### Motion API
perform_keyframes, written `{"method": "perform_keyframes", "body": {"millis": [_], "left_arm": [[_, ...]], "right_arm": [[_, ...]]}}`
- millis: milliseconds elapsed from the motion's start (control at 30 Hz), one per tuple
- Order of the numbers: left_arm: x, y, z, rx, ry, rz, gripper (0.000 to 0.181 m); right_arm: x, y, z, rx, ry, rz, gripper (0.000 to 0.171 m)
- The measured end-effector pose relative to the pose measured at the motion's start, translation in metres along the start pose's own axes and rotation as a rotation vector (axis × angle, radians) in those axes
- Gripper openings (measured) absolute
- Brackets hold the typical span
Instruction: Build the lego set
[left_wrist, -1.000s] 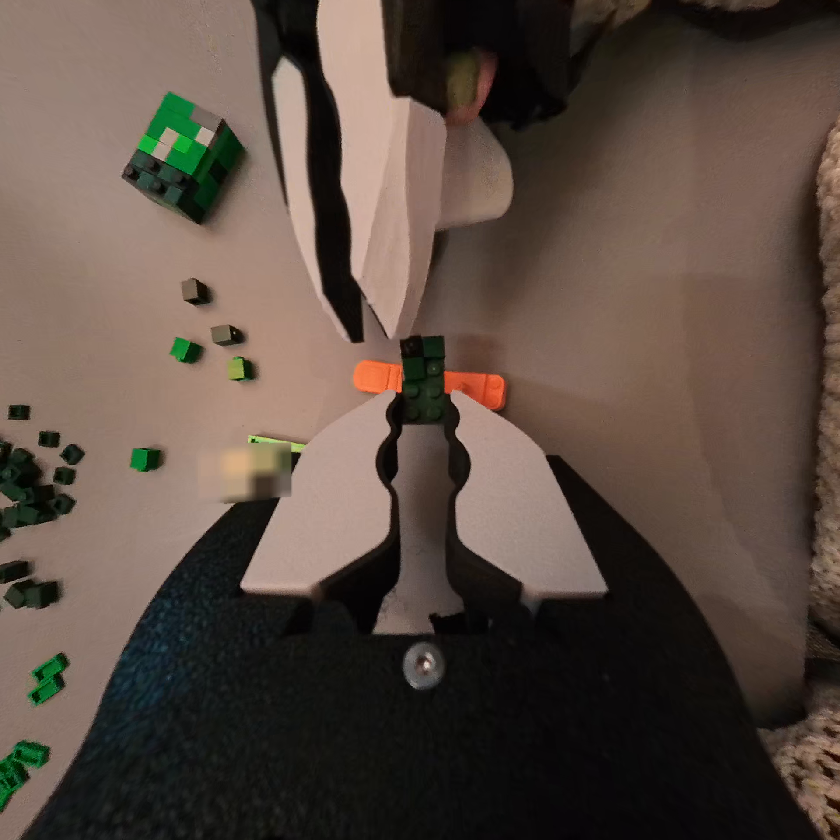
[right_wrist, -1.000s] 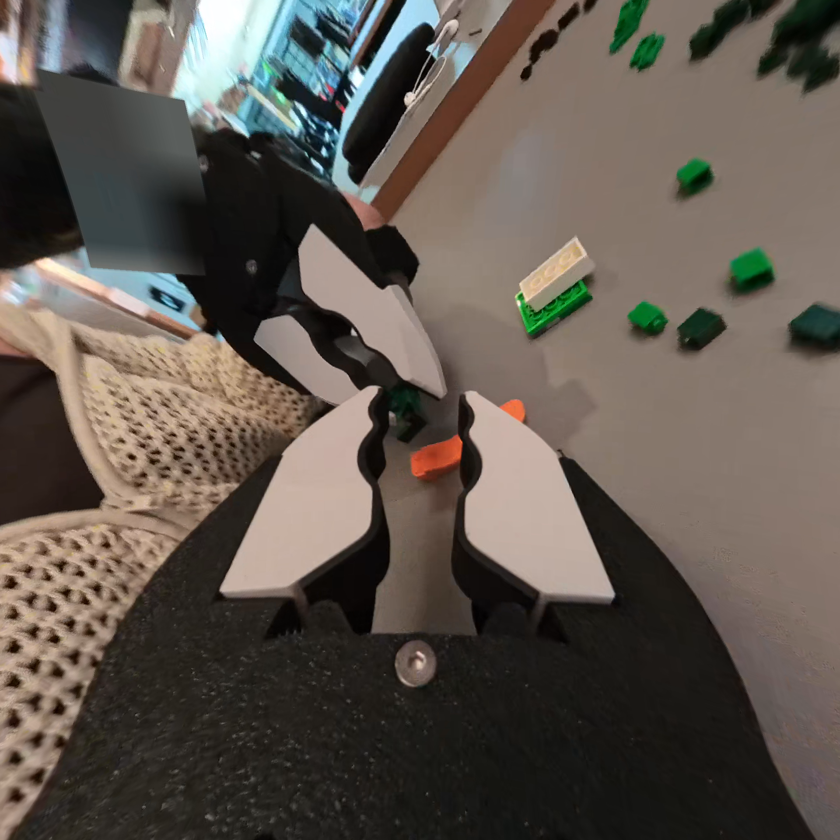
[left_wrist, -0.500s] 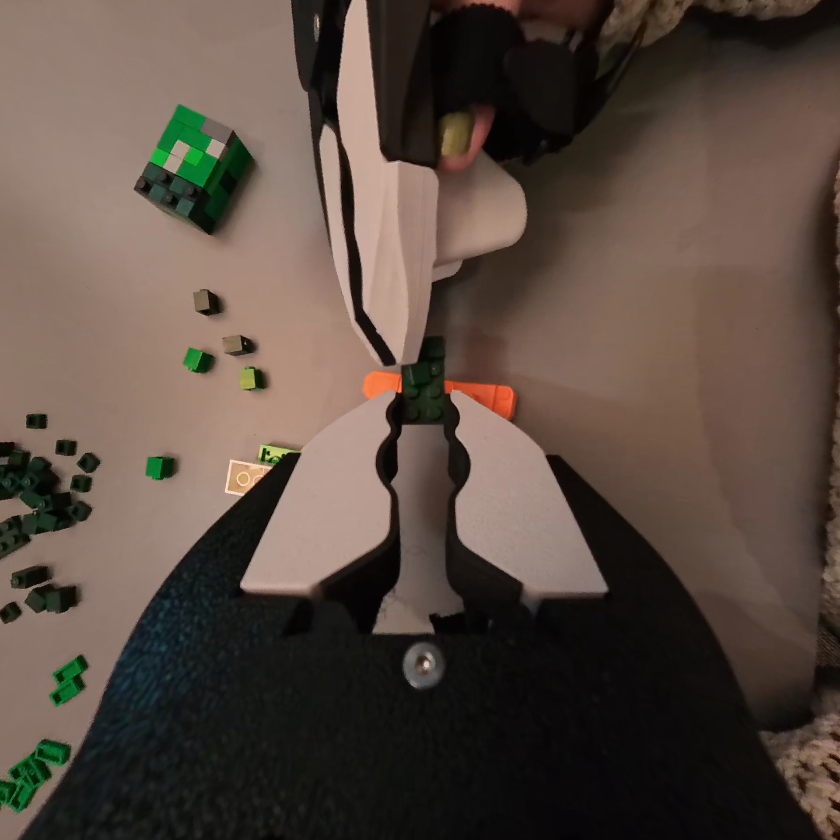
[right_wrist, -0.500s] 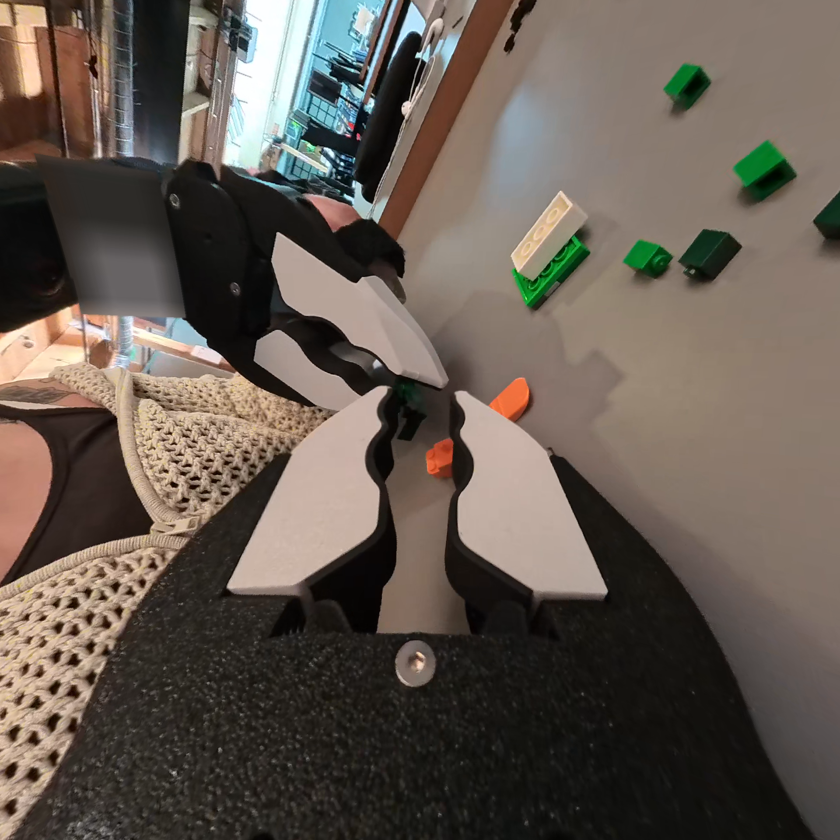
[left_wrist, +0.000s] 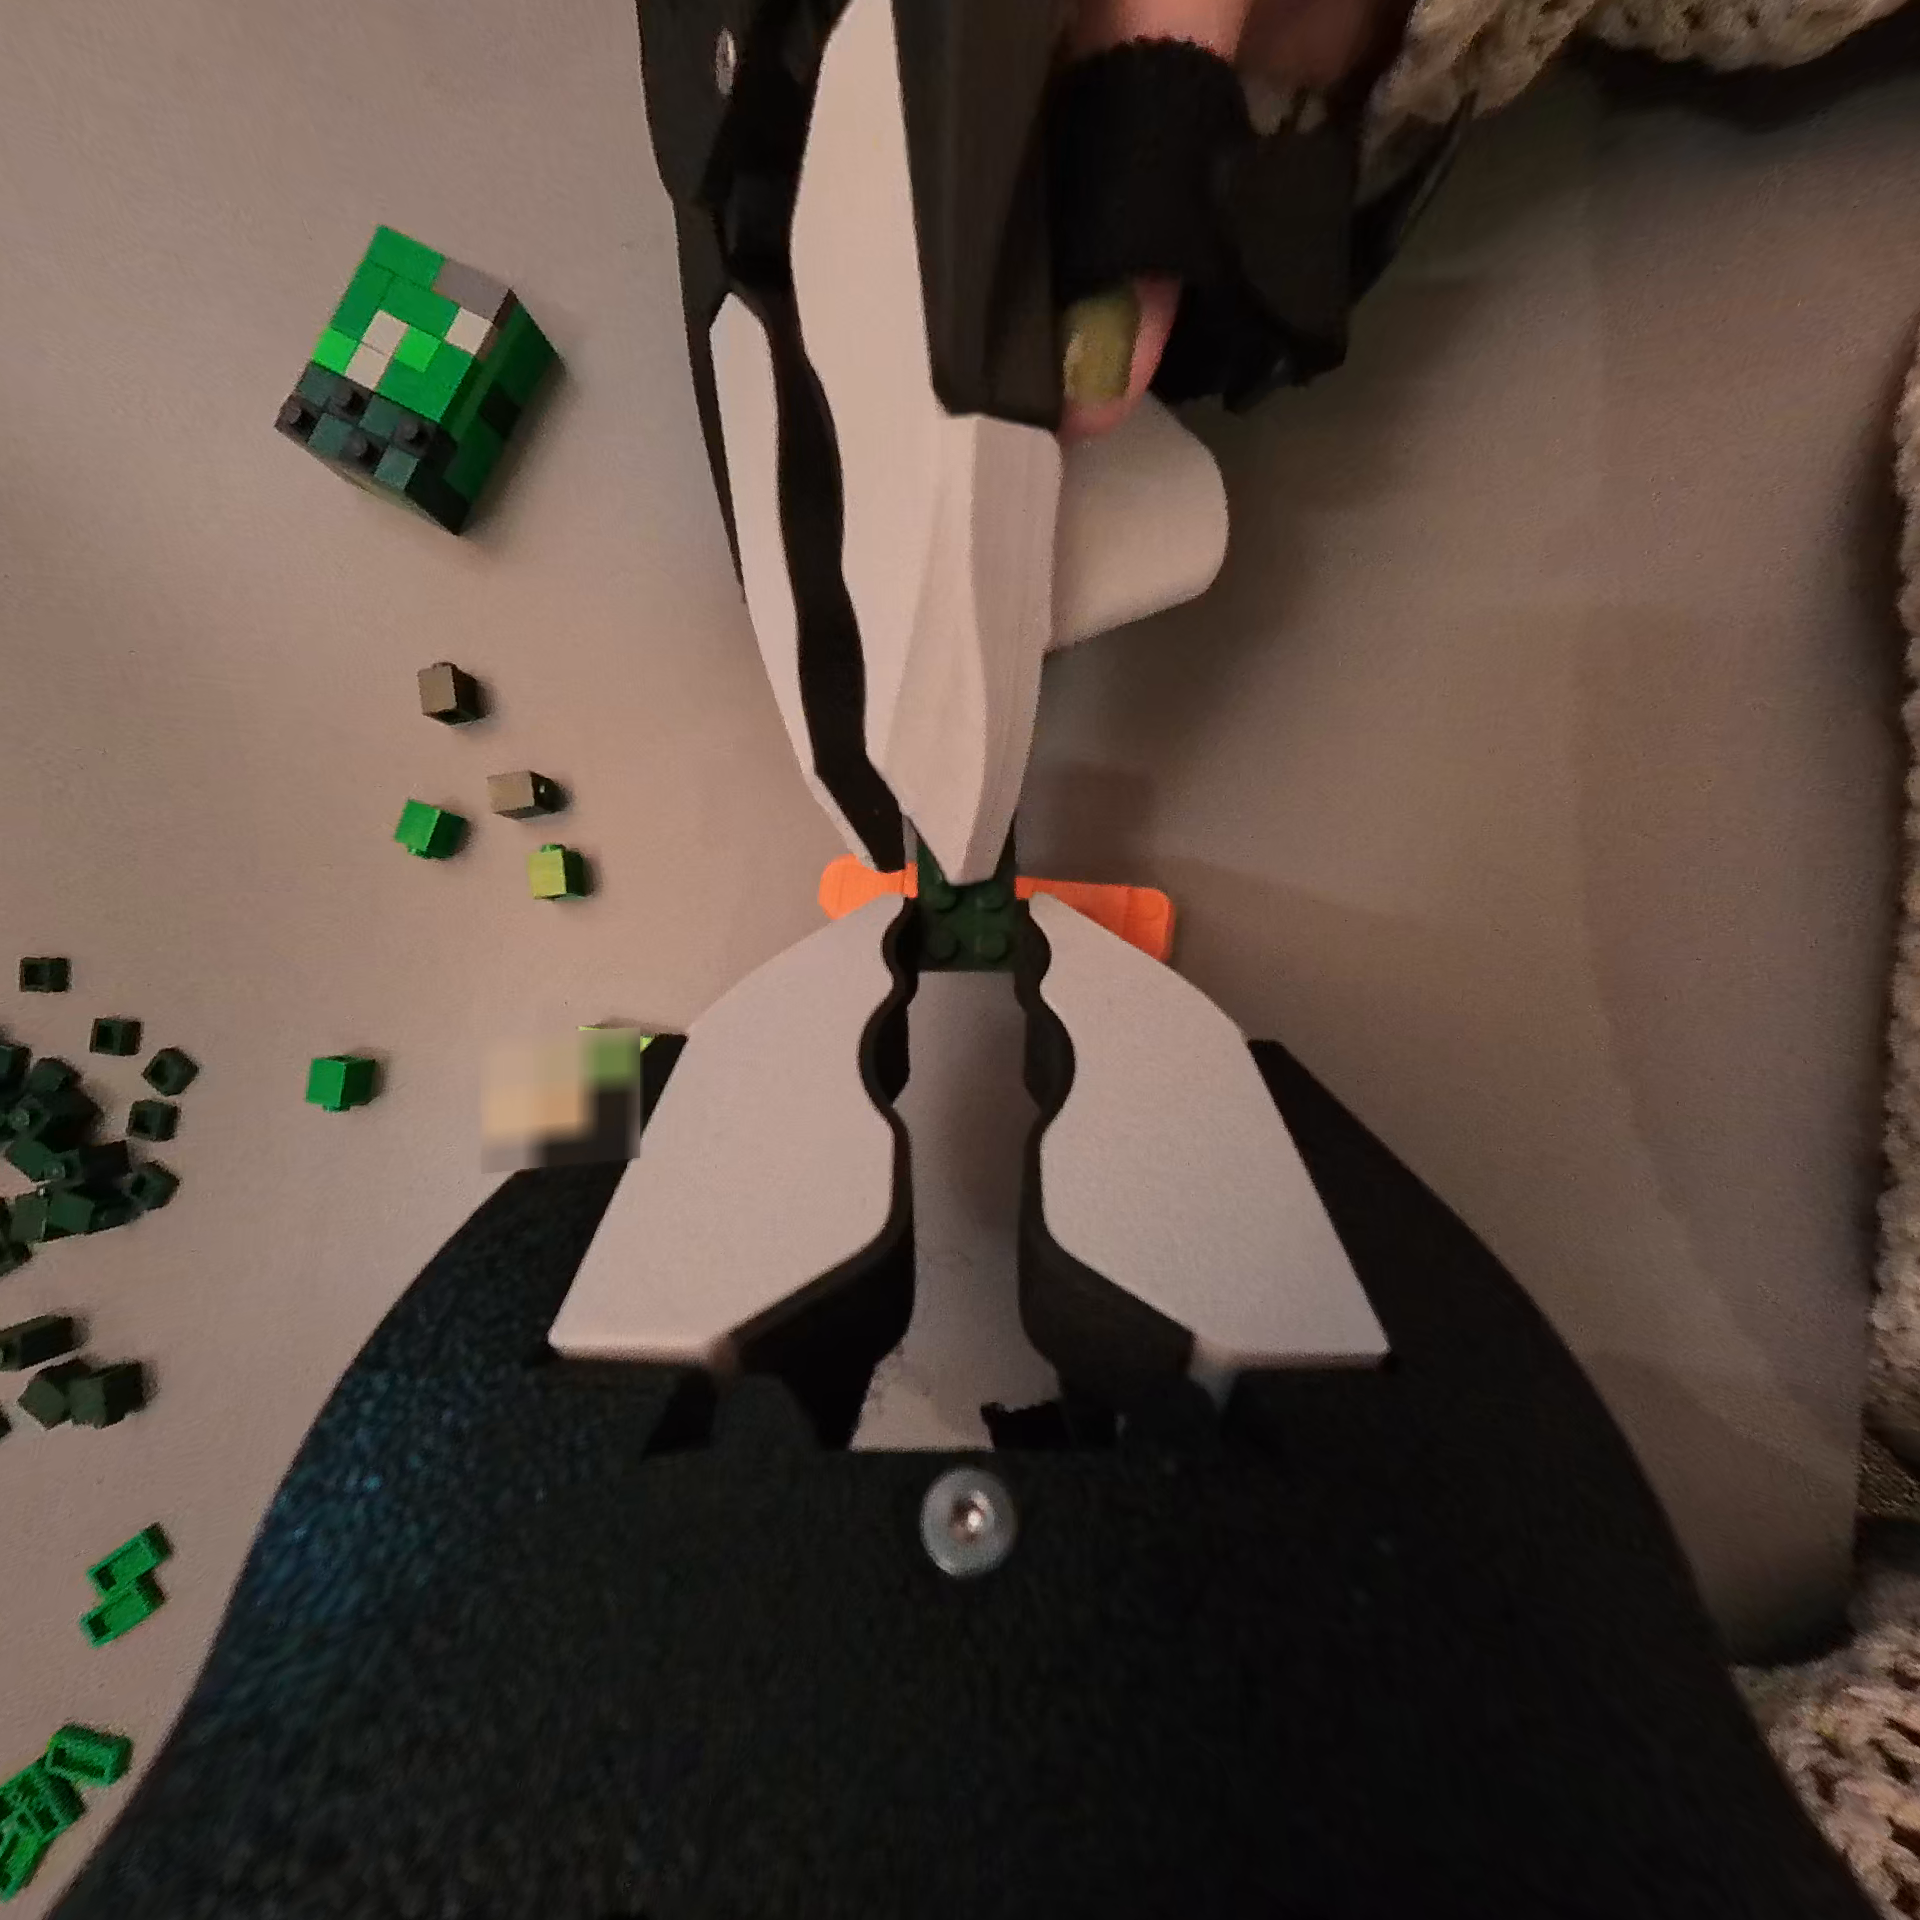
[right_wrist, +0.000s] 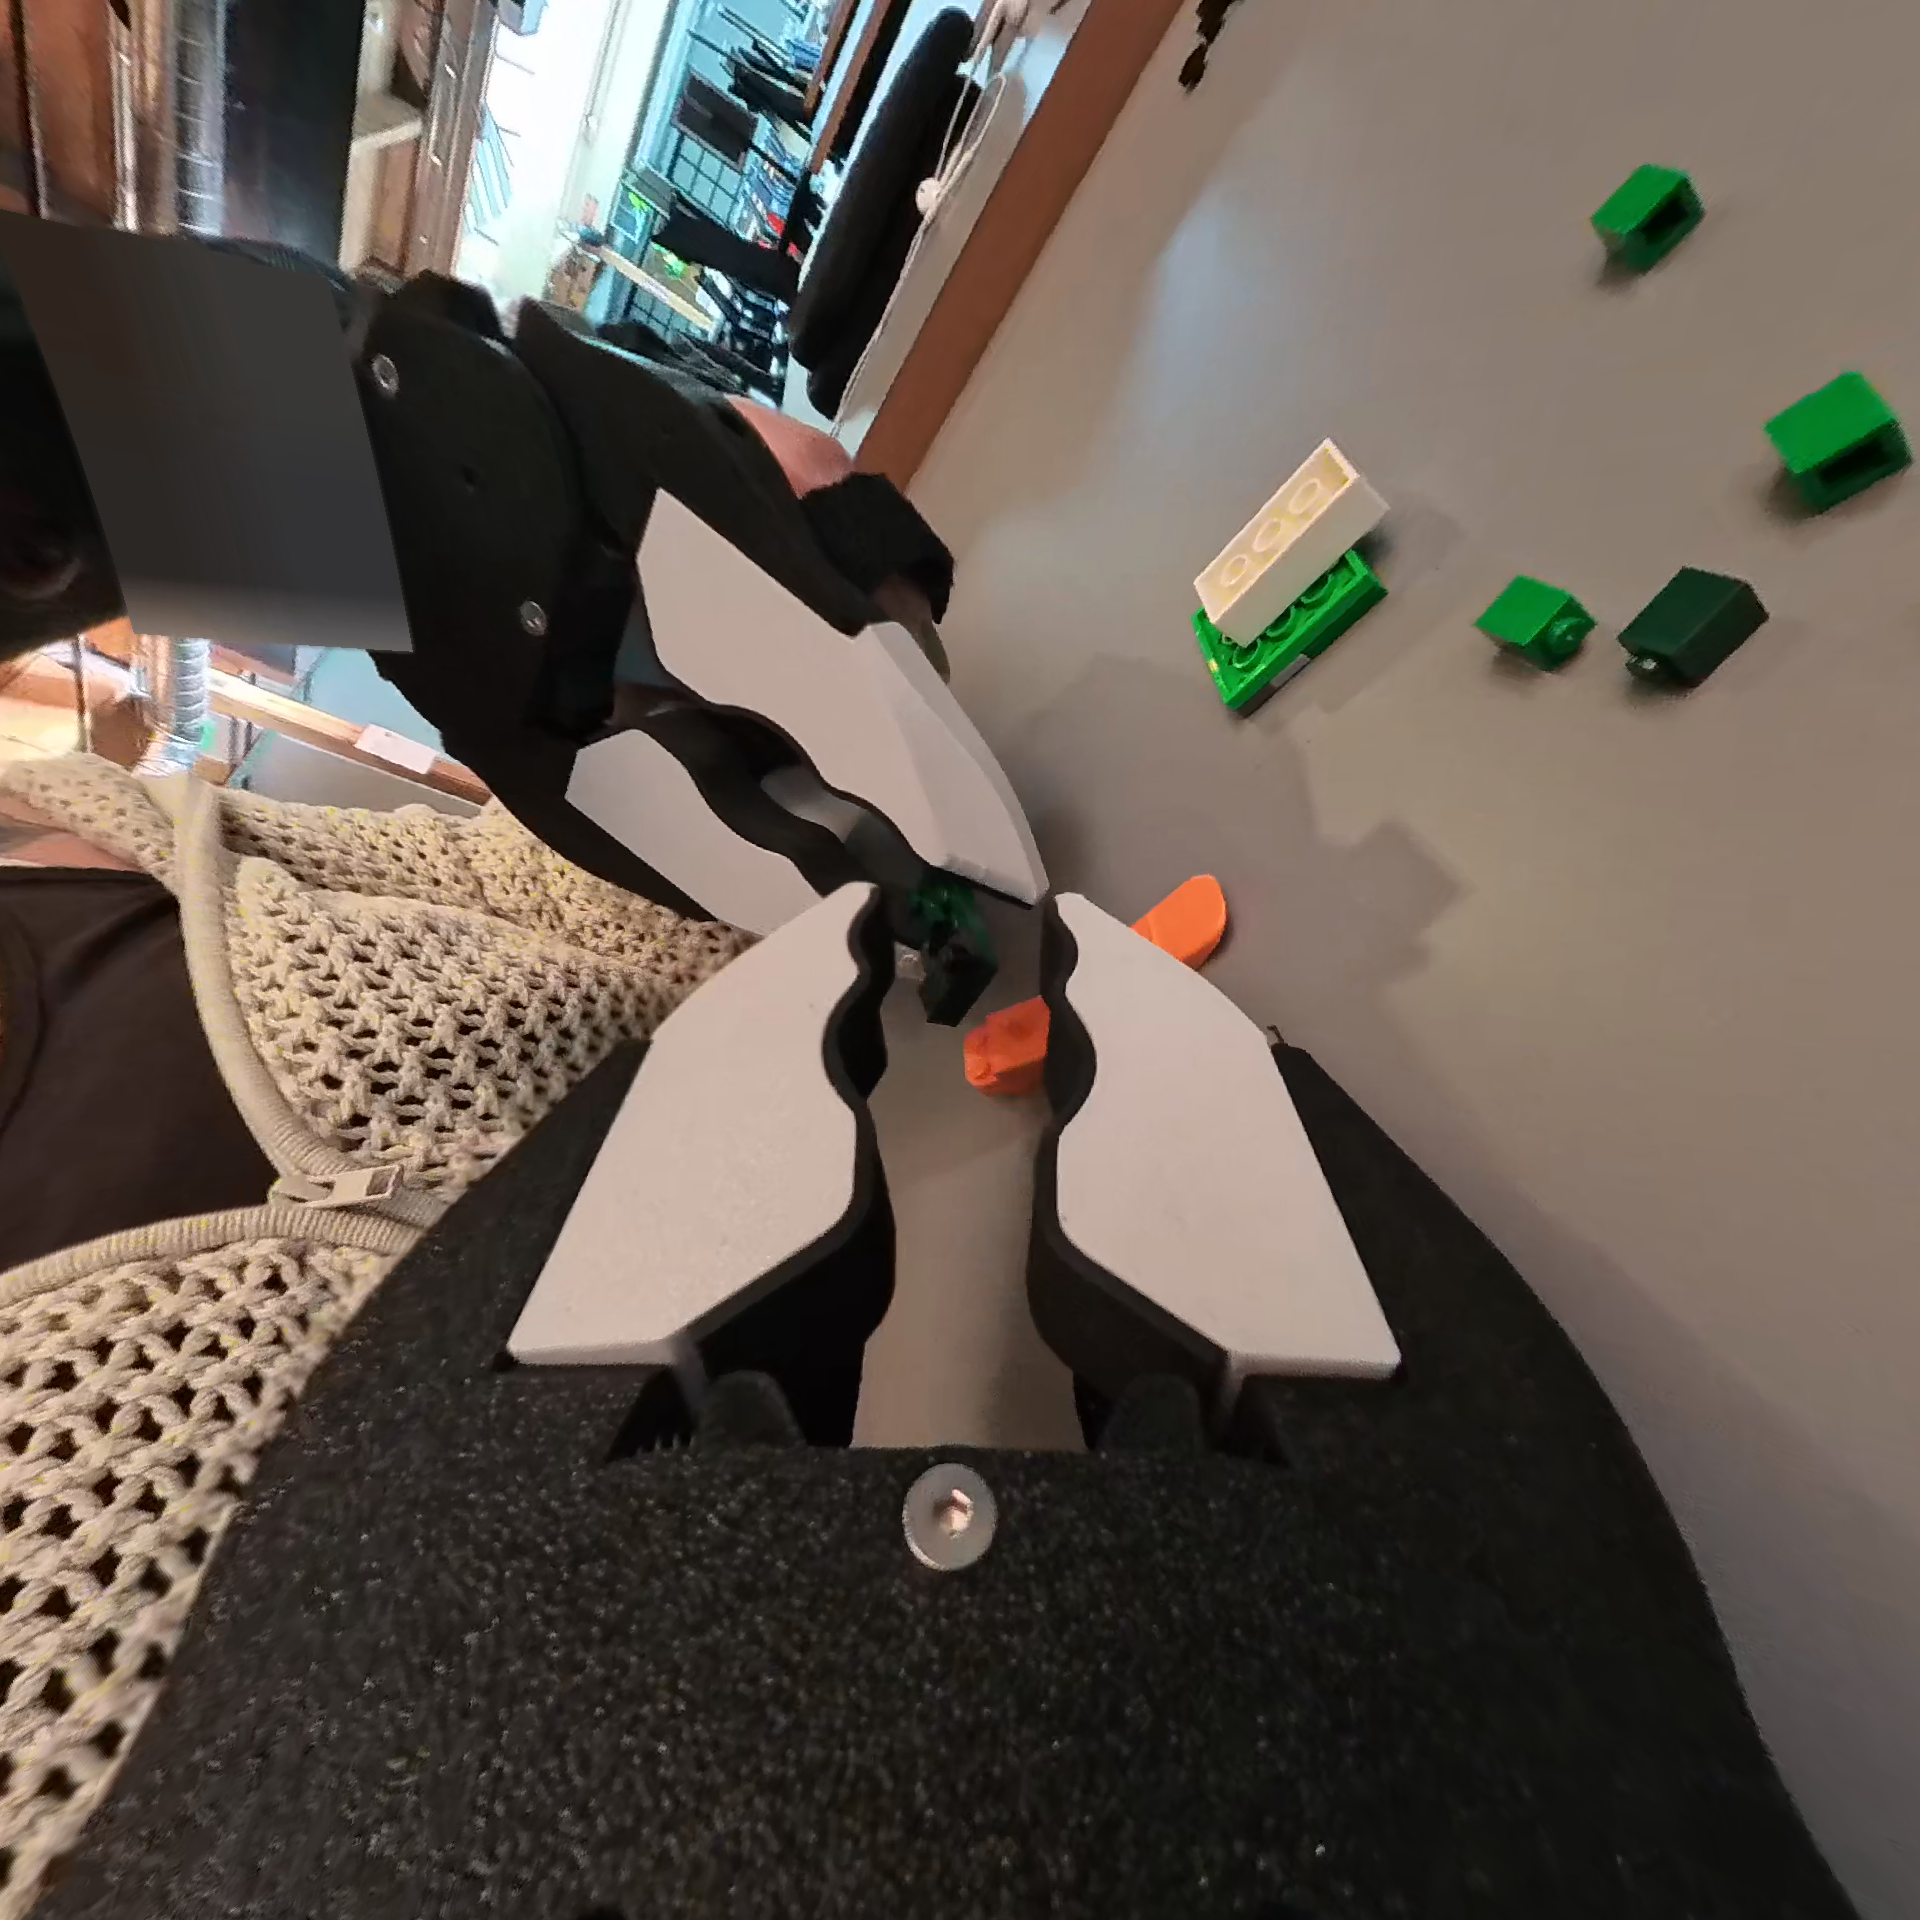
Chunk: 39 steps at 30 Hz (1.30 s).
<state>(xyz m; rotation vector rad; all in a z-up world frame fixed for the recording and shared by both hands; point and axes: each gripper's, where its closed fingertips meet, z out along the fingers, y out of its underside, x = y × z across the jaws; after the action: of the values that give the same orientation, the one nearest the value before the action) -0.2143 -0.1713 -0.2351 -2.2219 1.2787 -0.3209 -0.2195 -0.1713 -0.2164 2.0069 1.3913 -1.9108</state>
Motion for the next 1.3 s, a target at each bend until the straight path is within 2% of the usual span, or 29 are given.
{"method": "perform_keyframes", "body": {"millis": [633, 867, 1067, 1167, 1300], "left_arm": [[-0.001, 0.001, 0.0, 0.012, -0.015, -0.011, 0.017], [-0.005, -0.001, -0.002, 0.05, -0.065, 0.004, 0.017], [-0.009, -0.014, -0.009, 0.177, -0.155, 0.016, 0.017], [-0.009, -0.018, -0.014, 0.256, -0.132, -0.059, 0.028], [-0.007, -0.016, -0.015, 0.307, -0.099, -0.092, 0.024]], "right_arm": [[0.0, 0.002, -0.002, -0.002, -0.015, 0.02, 0.012], [-0.004, -0.004, -0.004, 0.048, -0.032, -0.001, 0.01], [-0.015, -0.015, -0.012, 0.099, 0.016, -0.275, 0.009], [-0.019, -0.019, -0.015, 0.128, 0.05, -0.463, 0.008], [-0.032, -0.016, -0.017, 0.144, 0.026, -0.695, 0.009]]}}
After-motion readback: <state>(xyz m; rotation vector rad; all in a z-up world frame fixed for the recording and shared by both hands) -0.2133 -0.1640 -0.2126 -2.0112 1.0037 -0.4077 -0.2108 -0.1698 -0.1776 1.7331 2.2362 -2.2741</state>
